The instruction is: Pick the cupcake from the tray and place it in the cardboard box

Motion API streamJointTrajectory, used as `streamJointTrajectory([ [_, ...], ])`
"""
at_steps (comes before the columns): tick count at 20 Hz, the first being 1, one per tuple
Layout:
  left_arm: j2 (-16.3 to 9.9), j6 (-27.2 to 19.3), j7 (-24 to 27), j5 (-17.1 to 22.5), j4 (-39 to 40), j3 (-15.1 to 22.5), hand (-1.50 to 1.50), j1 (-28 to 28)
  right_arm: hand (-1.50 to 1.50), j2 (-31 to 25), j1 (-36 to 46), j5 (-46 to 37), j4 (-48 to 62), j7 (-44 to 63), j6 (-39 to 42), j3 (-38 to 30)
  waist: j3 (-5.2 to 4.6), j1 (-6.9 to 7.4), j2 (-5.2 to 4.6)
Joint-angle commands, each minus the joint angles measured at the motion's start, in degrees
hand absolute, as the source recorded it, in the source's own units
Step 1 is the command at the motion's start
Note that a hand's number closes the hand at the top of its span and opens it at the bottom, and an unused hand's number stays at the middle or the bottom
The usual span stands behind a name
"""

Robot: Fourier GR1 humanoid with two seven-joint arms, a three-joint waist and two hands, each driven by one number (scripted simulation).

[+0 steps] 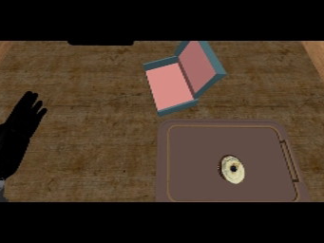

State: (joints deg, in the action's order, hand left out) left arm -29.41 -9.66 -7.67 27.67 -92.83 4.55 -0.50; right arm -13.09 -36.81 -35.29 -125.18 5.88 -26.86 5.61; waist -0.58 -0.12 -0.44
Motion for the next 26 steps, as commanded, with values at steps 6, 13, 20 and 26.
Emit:
streamJointTrajectory([
  [6,0.45,1.17,-1.12,0.16,-0.79,0.97,0.00,-2.40,-1.50,-2.12,-1.22,-18.49,-7.37,30.35,20.21,6.77,0.07,3.09,-0.93],
  [13,1.78,0.88,-2.46,-0.58,0.42,2.13,0.00,-4.78,-1.50,3.92,14.46,-21.00,-9.68,54.68,38.15,14.78,0.24,3.39,-0.62],
  [20,2.05,-0.30,-2.55,-1.65,-0.89,0.33,0.00,-1.24,-1.50,12.83,29.14,-22.08,-3.51,69.97,49.30,18.38,0.47,1.44,0.27],
  [26,3.37,1.31,-0.36,-2.11,-1.69,0.10,0.00,3.12,-1.50,13.01,29.74,-19.43,0.16,68.06,50.09,15.45,0.53,0.80,0.46],
])
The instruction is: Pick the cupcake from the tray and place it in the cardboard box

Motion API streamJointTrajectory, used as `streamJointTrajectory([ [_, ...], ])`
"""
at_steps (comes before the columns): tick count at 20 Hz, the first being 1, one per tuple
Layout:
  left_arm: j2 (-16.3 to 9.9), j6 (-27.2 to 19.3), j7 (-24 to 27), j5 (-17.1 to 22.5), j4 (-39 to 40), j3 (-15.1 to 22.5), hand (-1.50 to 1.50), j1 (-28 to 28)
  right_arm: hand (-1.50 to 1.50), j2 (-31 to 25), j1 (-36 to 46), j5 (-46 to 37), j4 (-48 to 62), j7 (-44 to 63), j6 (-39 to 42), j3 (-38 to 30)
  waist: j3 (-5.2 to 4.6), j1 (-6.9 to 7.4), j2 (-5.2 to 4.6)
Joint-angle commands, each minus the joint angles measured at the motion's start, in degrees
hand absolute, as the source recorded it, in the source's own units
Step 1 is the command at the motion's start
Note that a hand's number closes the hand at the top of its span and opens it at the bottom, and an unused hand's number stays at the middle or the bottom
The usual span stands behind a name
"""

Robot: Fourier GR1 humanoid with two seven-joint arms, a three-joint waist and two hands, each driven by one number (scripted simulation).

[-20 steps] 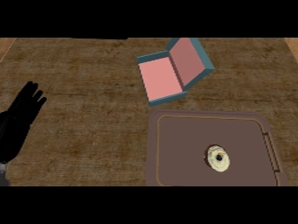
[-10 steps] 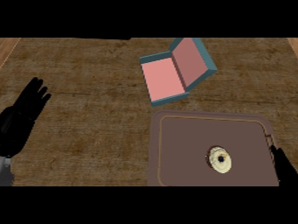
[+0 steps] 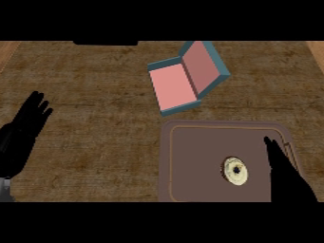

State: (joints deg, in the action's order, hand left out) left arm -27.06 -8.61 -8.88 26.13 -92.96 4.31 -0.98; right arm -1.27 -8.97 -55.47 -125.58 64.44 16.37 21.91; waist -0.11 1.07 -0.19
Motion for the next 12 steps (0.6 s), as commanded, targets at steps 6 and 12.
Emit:
streamJointTrajectory([
  [6,2.05,0.35,1.12,-2.40,-0.26,-0.95,0.00,1.59,-1.50,1.23,6.44,1.76,4.54,9.76,5.72,-0.23,0.08,-0.81,0.18],
  [12,2.38,2.11,-0.19,-1.95,-0.26,-3.25,0.00,2.26,-1.50,1.24,9.00,-0.46,6.67,10.78,2.02,2.55,0.09,-0.83,0.20],
])
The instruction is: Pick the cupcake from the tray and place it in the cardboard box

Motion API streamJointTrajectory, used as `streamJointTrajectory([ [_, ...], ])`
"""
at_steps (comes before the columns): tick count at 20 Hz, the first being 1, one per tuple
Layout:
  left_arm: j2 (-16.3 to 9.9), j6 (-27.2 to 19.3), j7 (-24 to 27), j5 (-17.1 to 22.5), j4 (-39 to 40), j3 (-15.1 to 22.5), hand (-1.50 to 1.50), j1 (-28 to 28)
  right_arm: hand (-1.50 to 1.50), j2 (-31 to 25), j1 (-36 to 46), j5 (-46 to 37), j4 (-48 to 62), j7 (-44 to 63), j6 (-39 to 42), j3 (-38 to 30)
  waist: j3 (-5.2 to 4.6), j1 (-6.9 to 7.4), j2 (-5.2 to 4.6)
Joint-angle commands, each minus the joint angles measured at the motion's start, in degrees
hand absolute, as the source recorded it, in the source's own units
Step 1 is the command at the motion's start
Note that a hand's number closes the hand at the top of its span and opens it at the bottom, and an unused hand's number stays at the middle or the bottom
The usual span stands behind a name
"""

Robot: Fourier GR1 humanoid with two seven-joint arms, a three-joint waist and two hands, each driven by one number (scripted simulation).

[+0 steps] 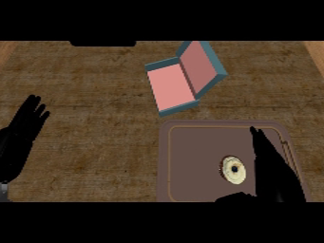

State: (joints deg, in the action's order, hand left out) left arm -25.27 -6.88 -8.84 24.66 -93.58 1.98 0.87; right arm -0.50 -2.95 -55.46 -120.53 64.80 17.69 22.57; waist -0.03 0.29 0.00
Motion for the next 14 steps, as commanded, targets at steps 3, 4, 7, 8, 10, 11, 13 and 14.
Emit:
streamJointTrajectory([
  [3,-0.38,1.03,-1.76,-0.22,-0.54,-1.98,0.00,-0.60,-1.50,0.47,3.48,-1.54,4.04,9.76,2.07,2.07,0.00,0.04,-0.01],
  [4,0.16,1.45,-1.01,-0.90,1.48,-1.41,0.00,-1.89,-1.50,0.47,4.67,-1.11,3.02,11.63,4.27,2.27,-0.02,-0.14,-0.05],
  [7,1.10,1.64,-1.74,-0.35,2.00,-1.66,0.00,-3.09,-1.50,0.47,2.66,-0.91,4.62,8.06,3.89,-1.20,0.00,-0.33,-0.03],
  [8,0.85,1.94,-1.44,-0.53,-0.73,-1.70,0.00,-0.28,-1.50,0.47,3.69,-0.42,8.44,6.14,2.35,-2.39,0.02,0.16,-0.02],
  [10,0.86,3.37,-0.51,-0.23,1.09,-2.50,0.00,-0.07,-1.50,0.47,7.01,1.47,8.30,11.14,2.88,-0.53,0.00,0.21,-0.03],
  [11,0.10,2.78,-0.92,-1.55,2.10,-2.80,0.00,-1.53,-1.50,0.47,8.18,2.35,7.68,9.70,6.01,-4.45,0.00,-0.02,-0.06],
  [13,1.40,2.99,-1.47,-1.59,2.02,-1.94,0.00,-2.40,-1.50,0.47,8.19,1.52,11.19,8.61,2.39,-3.42,0.01,-0.01,-0.07],
  [14,1.32,3.44,-0.90,-0.84,0.17,-2.56,0.00,0.51,-1.50,0.47,9.20,1.16,12.54,10.97,1.24,-1.57,0.00,0.43,-0.03],
])
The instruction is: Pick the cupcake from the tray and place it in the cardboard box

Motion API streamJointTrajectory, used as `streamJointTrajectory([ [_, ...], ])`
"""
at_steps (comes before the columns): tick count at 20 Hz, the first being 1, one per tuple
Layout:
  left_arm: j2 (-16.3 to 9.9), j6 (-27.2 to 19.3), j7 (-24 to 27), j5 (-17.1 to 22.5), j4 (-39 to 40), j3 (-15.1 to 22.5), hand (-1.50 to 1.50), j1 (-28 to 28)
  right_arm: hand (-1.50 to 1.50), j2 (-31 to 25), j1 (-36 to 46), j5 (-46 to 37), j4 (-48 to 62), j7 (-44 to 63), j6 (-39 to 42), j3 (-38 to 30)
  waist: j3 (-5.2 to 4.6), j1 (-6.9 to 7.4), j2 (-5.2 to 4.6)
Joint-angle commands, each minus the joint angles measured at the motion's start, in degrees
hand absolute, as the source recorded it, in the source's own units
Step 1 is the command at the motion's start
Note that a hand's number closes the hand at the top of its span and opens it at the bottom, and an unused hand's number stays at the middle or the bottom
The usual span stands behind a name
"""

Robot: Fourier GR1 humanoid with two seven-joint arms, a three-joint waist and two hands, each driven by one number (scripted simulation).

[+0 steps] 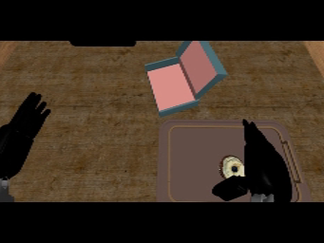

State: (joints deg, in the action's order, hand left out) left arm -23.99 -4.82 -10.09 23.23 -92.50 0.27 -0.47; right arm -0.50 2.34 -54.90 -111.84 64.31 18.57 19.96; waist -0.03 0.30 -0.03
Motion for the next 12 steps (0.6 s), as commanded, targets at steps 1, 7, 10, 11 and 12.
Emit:
streamJointTrajectory([
  [1,-0.59,-0.11,-3.03,0.32,-0.29,-1.33,0.00,-3.06,-1.50,0.47,-0.12,0.03,1.96,9.21,1.11,1.80,0.02,-0.30,0.04],
  [7,0.98,0.58,-0.46,-1.61,-0.72,-0.65,0.00,0.33,-1.50,0.47,2.38,0.58,3.36,12.60,1.66,0.13,-0.01,0.00,0.06],
  [10,0.43,-0.88,-5.26,-0.47,-4.21,-1.99,0.00,-0.97,-1.50,0.47,-0.66,-0.18,4.05,8.20,1.61,-1.62,0.04,-0.08,0.15],
  [11,-0.18,2.95,0.47,-0.68,-0.68,-3.53,0.00,2.92,-1.50,0.47,-0.25,-0.49,4.72,6.38,3.54,-3.04,0.00,0.03,0.09],
  [12,0.58,1.61,-2.34,-0.53,-2.52,-2.36,0.00,0.55,-1.50,0.47,3.66,0.87,6.16,12.30,1.91,-0.26,0.01,0.19,0.06],
])
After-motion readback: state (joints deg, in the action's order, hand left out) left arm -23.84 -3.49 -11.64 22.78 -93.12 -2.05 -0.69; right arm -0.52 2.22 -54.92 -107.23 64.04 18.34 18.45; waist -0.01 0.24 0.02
